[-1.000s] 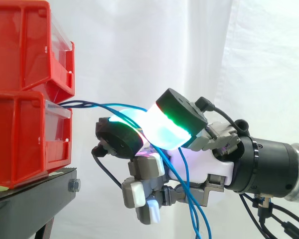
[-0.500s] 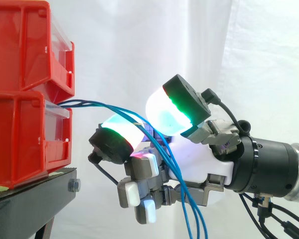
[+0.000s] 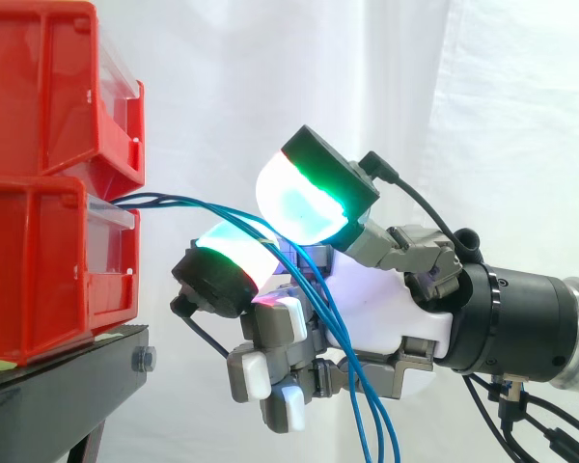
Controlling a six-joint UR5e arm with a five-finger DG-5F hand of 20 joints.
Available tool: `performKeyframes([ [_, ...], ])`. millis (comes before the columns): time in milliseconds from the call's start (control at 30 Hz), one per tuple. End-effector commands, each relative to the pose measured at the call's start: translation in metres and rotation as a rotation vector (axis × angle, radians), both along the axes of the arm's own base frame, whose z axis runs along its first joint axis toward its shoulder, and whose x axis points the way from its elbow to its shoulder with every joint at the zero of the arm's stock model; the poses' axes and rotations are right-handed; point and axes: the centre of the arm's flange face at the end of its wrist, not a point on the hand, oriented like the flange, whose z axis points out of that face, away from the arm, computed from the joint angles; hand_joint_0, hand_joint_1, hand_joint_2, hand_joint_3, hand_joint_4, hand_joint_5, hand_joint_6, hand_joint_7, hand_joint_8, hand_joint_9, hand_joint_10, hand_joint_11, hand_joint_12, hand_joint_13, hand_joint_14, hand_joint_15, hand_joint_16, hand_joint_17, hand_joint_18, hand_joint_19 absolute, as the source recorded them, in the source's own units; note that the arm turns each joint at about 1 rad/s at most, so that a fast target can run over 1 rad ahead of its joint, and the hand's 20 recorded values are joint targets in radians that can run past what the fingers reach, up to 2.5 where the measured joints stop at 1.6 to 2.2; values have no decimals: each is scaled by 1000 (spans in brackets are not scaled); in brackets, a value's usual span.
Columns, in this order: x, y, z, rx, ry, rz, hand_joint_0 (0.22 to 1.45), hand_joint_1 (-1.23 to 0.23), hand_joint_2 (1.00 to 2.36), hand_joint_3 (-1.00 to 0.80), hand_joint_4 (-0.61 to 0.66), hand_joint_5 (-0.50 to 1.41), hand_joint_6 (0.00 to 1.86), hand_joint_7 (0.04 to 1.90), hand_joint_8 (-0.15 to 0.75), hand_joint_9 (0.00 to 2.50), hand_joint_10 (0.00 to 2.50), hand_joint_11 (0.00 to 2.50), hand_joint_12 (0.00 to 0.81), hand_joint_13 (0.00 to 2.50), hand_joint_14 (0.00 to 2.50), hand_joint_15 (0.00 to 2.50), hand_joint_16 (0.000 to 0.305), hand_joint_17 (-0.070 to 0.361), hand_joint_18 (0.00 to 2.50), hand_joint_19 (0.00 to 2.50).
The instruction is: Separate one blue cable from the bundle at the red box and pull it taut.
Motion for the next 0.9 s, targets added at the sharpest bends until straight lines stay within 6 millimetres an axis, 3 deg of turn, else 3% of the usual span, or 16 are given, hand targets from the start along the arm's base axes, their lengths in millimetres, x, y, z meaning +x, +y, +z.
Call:
performKeyframes([
  [0,0,0,0,0,0,0,631,-761,1007,-418,112,-164,831,1364,345,1103,20,758,362,1078,17,503,45,101,1070,674],
  [100,0,0,0,0,0,0,606,-659,1012,-351,89,-155,812,1390,334,1110,20,722,364,1087,17,513,46,104,1055,701],
  [333,0,0,0,0,0,0,584,-614,1017,-239,41,-139,783,1390,305,1120,16,644,361,1077,16,501,47,106,1041,718],
  [567,0,1,1,0,-2,2,601,-476,1014,-191,97,-128,765,1384,312,1132,14,592,386,1087,15,484,54,120,1076,712],
  [867,0,0,1,0,-3,0,594,-497,1016,-240,151,-130,753,1423,332,1109,17,621,378,1066,17,493,51,115,1042,735],
])
